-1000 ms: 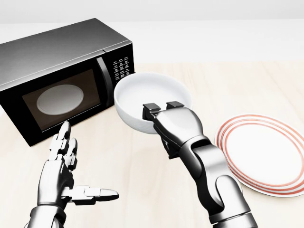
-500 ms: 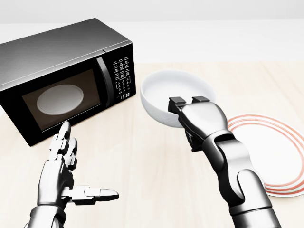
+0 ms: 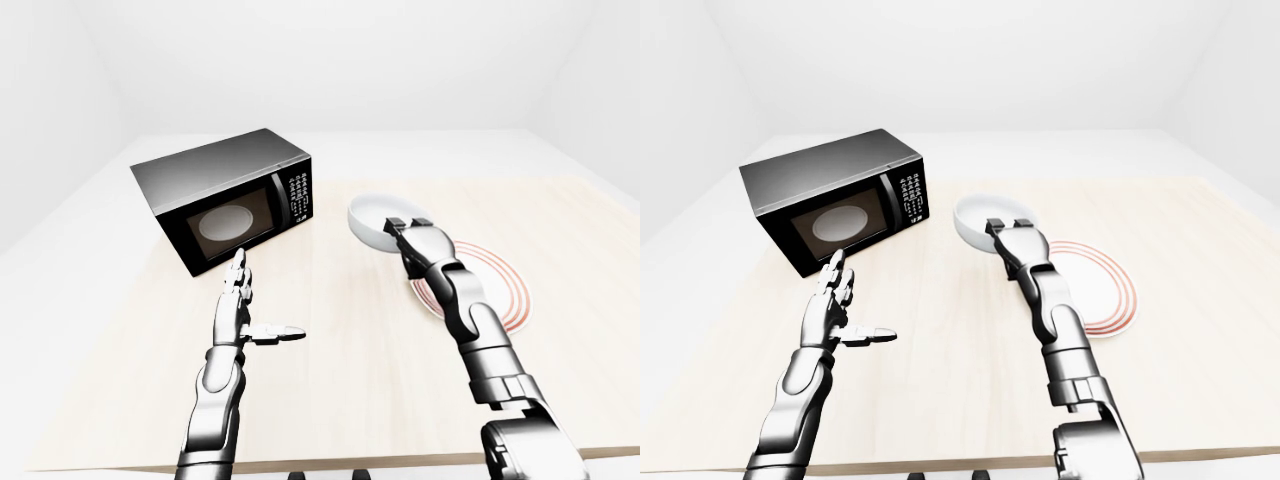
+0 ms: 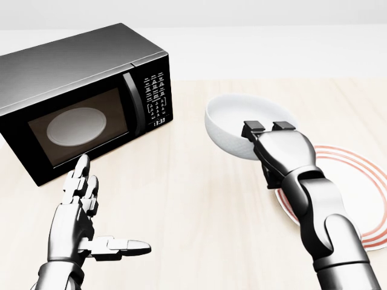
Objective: Pick up the white bowl and put it on the plate.
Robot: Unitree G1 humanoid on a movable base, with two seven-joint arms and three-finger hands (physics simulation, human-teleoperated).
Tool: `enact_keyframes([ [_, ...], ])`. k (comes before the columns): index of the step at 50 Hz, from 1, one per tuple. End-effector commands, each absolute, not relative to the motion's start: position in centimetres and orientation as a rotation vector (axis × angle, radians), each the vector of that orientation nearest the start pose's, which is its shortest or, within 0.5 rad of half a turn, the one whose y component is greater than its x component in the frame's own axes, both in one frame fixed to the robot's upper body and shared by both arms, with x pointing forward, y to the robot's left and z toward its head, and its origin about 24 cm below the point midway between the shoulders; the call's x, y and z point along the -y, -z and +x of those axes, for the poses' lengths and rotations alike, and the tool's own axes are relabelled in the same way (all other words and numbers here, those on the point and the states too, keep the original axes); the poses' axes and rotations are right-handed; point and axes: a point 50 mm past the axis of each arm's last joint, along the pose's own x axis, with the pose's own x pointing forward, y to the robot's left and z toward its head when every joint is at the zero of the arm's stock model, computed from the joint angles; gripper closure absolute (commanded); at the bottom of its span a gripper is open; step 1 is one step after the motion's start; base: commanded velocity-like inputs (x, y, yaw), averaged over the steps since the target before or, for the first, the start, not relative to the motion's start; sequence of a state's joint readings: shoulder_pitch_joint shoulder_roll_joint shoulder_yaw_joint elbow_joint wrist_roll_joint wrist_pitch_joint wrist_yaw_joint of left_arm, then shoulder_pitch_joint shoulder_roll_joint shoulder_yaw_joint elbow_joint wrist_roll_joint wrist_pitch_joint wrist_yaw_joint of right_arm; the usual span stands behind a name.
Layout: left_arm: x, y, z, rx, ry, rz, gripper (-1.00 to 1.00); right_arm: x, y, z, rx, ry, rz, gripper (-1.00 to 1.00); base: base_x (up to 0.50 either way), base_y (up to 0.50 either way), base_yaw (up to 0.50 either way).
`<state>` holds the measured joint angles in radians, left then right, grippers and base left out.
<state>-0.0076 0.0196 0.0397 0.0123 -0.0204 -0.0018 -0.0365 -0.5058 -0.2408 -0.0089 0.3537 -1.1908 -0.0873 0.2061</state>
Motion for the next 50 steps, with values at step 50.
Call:
enact_keyframes([
  [50,-16.0,-4.1,25.5,-0.002,-0.001,-0.001,-1.0,24.7,-8.4,32.8,-0.081,0.023,-1.406,1.0,0.0,0.0,0.0],
])
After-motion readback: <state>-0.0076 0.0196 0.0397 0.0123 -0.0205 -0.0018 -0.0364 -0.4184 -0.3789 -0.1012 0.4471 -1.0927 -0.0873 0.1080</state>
